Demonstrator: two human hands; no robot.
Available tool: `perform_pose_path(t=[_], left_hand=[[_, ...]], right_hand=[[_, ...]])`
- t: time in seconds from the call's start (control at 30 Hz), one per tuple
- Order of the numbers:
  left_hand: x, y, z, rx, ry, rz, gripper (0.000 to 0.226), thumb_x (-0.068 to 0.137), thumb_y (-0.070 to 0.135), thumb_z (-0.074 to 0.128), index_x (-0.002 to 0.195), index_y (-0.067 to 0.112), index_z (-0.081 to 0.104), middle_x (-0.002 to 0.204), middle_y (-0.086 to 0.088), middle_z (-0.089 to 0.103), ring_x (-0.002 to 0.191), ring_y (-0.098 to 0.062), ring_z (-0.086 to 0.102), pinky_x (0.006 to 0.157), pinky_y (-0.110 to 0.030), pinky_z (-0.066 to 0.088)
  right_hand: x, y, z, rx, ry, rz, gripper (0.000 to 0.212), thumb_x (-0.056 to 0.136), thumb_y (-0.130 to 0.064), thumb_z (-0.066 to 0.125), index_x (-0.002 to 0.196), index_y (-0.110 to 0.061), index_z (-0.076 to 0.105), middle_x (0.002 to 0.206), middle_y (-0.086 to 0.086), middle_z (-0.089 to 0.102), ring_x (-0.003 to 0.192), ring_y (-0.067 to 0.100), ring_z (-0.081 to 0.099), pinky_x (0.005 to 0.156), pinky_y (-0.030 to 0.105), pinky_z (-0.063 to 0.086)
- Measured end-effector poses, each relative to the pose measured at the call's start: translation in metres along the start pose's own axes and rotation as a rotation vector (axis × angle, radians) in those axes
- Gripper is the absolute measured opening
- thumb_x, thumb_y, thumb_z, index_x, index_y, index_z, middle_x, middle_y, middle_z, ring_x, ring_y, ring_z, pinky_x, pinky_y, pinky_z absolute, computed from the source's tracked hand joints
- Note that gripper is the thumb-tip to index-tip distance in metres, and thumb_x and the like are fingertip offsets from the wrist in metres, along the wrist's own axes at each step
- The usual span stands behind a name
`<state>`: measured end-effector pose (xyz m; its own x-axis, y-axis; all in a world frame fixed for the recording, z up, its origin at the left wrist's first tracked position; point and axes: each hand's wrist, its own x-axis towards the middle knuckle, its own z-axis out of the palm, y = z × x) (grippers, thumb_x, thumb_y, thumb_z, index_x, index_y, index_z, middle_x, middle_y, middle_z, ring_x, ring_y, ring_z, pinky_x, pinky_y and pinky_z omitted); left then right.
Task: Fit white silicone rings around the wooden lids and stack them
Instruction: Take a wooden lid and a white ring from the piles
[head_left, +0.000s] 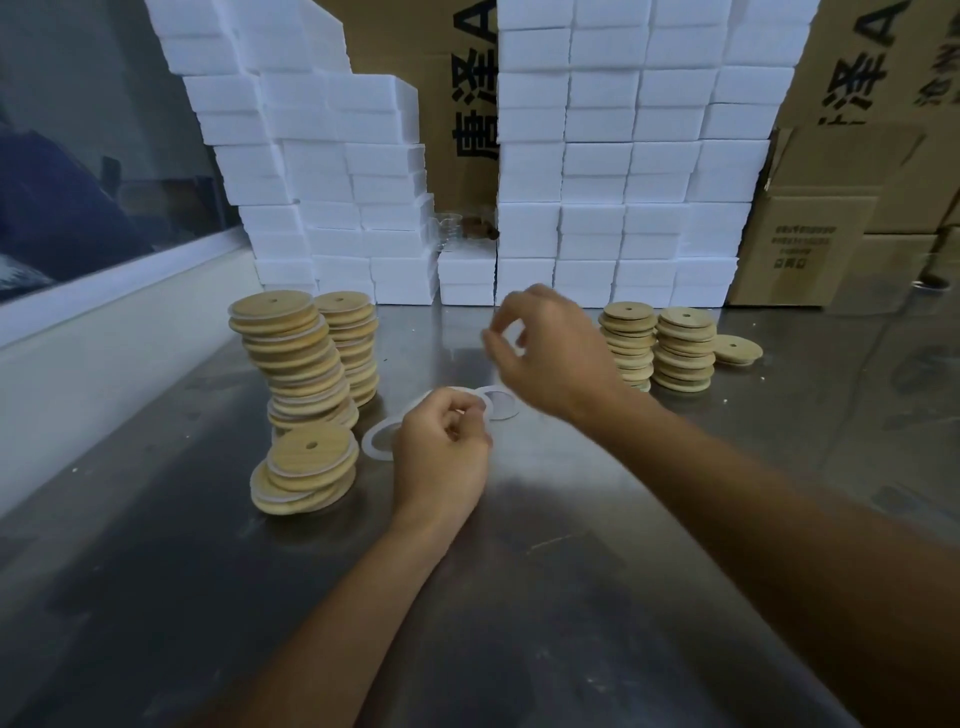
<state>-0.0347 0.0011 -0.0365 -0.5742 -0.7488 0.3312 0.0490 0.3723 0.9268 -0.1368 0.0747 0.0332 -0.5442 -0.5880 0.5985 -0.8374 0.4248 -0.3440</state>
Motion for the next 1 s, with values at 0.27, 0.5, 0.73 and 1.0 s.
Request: perform_pose_path(t=[0.27,0.5,0.73,1.0], left_hand=[[-0.011,0.01,-0.001,0.57,-0.034,0.31,0.004,0.087,0.014,0.062,0.085,0.017,0.061,0.097,0.0,0.06,0.094,-0.019,0.053,0.082,-0.039,0.046],[-0.013,0.013,-0.002,0.914,-0.123,0.205,0.028,0.093,0.028,0.051,0.119,0.023,0.06,0.119,0.001,0.057,0.111,-0.019,0.048,0.093,-0.035,0.037],[-0.009,0.012,-0.006,0.99,-0.089,0.175,0.019,0.092,0.02,0.05,0.11,0.018,0.057,0.111,-0.003,0.059,0.102,-0.023,0.05,0.085,-0.036,0.042],[-0.003,0.004,-0.007,0.922,-0.061,0.212,0.013,0.093,0.015,0.06,0.106,0.016,0.061,0.105,-0.003,0.066,0.099,-0.02,0.055,0.083,-0.033,0.049]], right_hand=[[0.025,0.084,-0.014,-0.198,-0.094,0.381,0.069,0.09,-0.04,0.057,0.149,-0.02,0.027,0.156,0.009,0.027,0.121,0.039,0.053,0.088,0.043,0.044],[0.014,0.104,-0.006,-0.314,-0.187,0.341,0.052,0.091,-0.041,0.057,0.135,-0.015,0.046,0.141,0.007,0.04,0.114,0.033,0.054,0.082,0.042,0.049],[0.009,0.11,-0.007,-0.298,-0.099,0.389,0.038,0.092,-0.032,0.058,0.124,-0.012,0.052,0.131,0.012,0.04,0.099,0.038,0.057,0.076,0.04,0.046],[0.006,0.113,-0.015,-0.401,-0.038,0.303,0.028,0.092,-0.008,0.053,0.12,-0.009,0.05,0.117,0.015,0.051,0.09,0.038,0.057,0.065,0.039,0.042]])
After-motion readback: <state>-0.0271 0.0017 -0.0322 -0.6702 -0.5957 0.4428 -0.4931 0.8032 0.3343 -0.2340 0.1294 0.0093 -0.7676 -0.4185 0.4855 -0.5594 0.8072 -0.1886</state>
